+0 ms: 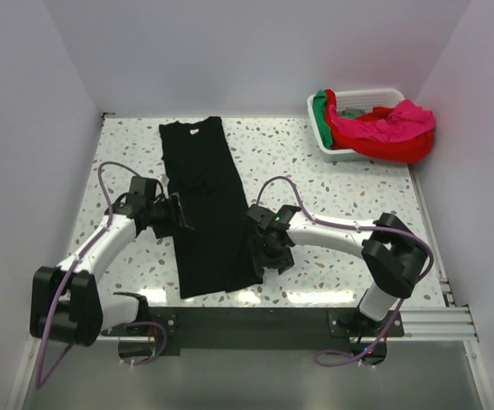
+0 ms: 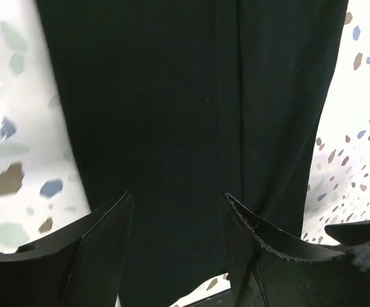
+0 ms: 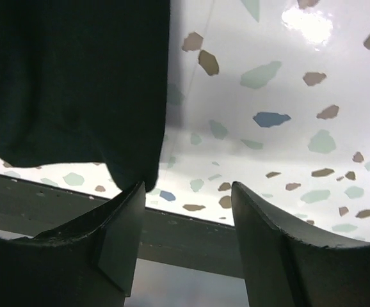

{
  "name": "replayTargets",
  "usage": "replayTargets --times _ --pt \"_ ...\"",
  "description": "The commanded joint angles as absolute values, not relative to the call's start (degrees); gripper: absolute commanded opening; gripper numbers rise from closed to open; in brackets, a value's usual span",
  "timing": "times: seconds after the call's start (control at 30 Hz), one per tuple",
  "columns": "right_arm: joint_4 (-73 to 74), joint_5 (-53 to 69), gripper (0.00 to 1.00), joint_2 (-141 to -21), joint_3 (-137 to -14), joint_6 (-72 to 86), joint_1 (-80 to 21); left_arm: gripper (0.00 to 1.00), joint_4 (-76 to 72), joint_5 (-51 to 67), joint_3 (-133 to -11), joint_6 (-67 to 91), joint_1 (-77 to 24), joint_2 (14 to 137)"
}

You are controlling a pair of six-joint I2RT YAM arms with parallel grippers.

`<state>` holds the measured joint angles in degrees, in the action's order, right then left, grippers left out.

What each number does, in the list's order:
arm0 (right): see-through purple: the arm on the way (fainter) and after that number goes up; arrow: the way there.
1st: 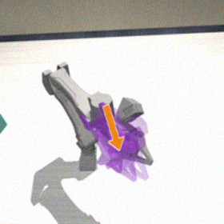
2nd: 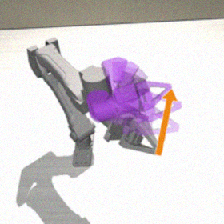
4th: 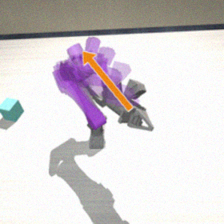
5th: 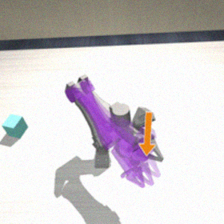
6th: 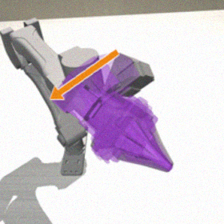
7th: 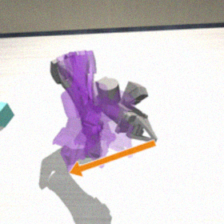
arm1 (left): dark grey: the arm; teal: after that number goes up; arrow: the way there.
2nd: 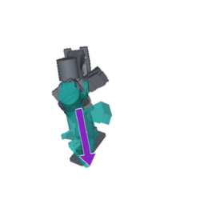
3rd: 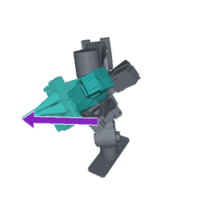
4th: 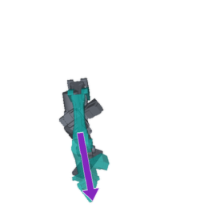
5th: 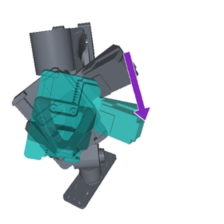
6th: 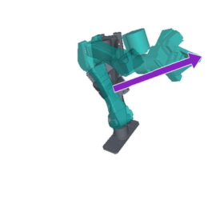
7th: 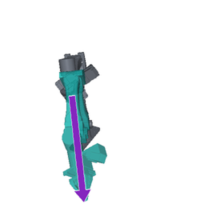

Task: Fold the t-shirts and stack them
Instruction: Fold the tshirt

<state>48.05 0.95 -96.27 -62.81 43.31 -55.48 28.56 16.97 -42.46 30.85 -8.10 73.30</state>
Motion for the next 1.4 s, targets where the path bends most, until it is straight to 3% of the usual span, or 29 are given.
replayTargets --times 0.0,0.27,0.53,0.87,1.13,1.37 --pt "43.1 3.2 0.59 -93.3 -61.8 44.2 -55.5 0.62 29.8 13.4 -39.8 32.8 -8.5 64.8" --pt "39.9 6.7 0.58 -92.9 -59.2 42.5 -55.0 0.62 33.7 10.6 -34.3 36.6 -9.4 58.8" --pt "38.5 8.8 0.46 -96.2 -56.7 39.1 -54.2 0.62 35.8 7.7 -32.3 40.3 -10.8 55.9" --pt "36.1 11.2 0.38 -93.2 -52.4 34.8 -47.2 0.61 36.2 2.2 -29.4 48.6 -21.0 55.7" --pt "36.6 14.2 0.37 -93.7 -54.4 30.9 -46.8 0.65 44.4 -5.7 -30.5 56.2 -27.2 54.9" --pt "37.4 16.4 0.37 -94.1 -56.9 28.8 -46.8 0.61 41.1 -0.3 -23.2 63.2 -29.4 49.2"
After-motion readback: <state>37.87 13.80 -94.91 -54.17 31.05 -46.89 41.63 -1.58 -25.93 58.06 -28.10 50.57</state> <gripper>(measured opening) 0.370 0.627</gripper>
